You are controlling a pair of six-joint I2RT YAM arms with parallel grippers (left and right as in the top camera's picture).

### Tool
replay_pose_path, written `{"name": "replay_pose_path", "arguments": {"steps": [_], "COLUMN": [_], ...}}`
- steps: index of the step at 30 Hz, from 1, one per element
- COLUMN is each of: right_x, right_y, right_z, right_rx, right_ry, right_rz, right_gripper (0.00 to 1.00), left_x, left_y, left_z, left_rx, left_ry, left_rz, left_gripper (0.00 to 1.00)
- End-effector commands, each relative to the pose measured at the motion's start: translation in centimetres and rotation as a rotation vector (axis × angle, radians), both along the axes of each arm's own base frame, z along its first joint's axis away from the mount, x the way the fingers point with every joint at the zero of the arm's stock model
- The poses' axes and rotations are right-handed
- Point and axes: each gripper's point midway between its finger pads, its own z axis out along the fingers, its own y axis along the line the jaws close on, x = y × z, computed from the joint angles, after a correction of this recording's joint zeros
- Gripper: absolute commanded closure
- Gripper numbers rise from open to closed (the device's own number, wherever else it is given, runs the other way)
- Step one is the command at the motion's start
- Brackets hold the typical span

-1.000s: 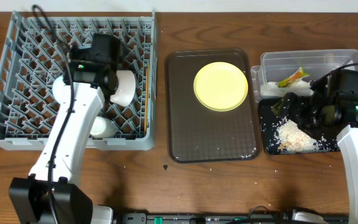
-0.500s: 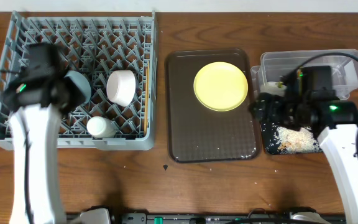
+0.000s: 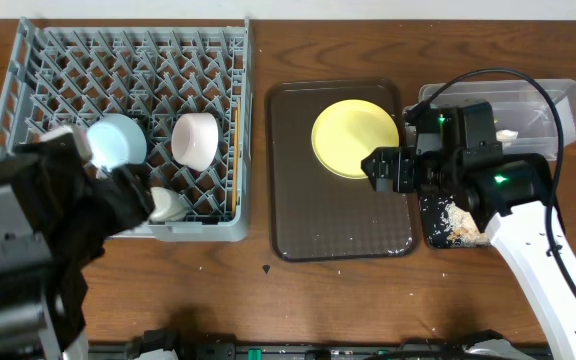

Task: Sort waste into correct bins and load items into the dishwasher

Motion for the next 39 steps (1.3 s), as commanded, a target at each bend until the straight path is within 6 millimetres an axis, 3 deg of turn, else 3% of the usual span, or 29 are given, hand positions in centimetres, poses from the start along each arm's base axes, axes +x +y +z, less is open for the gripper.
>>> {"name": "replay_pose_path", "arguments": {"steps": [1, 16, 19, 21, 22, 26, 34, 39], "right_x": [-0.1, 0.1, 0.2, 0.4, 0.5, 0.7, 2.6, 3.7], "right_y": [0.3, 0.3, 0.2, -0.5, -1.1, -1.9, 0.9, 0.8], "right_z": [-0.1, -0.2, -0.4, -1.0, -1.6, -5.1, -12.1, -16.2], "right_rx": [-0.009, -0.011, -0.009, -0.007, -0.014, -0.047, -0.001, -0.006], "right_ry": [-0.009, -0.007, 0.006, 0.058, 0.093, 0.238, 0.420, 0.472], "right_rz": [0.025, 0.019, -0.003, -0.108, -0.178, -0.385, -0.591, -0.725], "right_gripper": [0.03, 0.04, 0.11, 0.25, 0.31, 0.32, 0.31, 0.36], "left_x": [-0.7, -0.5, 0.0, 0.4, 0.6, 1.3, 1.8, 2.1], "left_y": [-4.1, -4.8, -5.8, -6.1, -6.2, -7.4, -9.6, -10.0], "left_z": [1.1, -0.2, -0.9, -1.8, -2.3, -3.9, -5.9, -6.8], "left_rx": [-0.070, -0.091, -0.090, -0.055, -0.028, 0.010, 0.054, 0.105], "left_ry": [-0.065, -0.001, 0.030, 0.068, 0.092, 0.167, 0.265, 0.294], "left_rz": [-0.259, -0.321, -0.374, -0.388, -0.391, -0.396, -0.382, -0.396], "left_gripper": [0.32, 0.33, 0.33, 0.33, 0.33, 0.33, 0.33, 0.33]}}
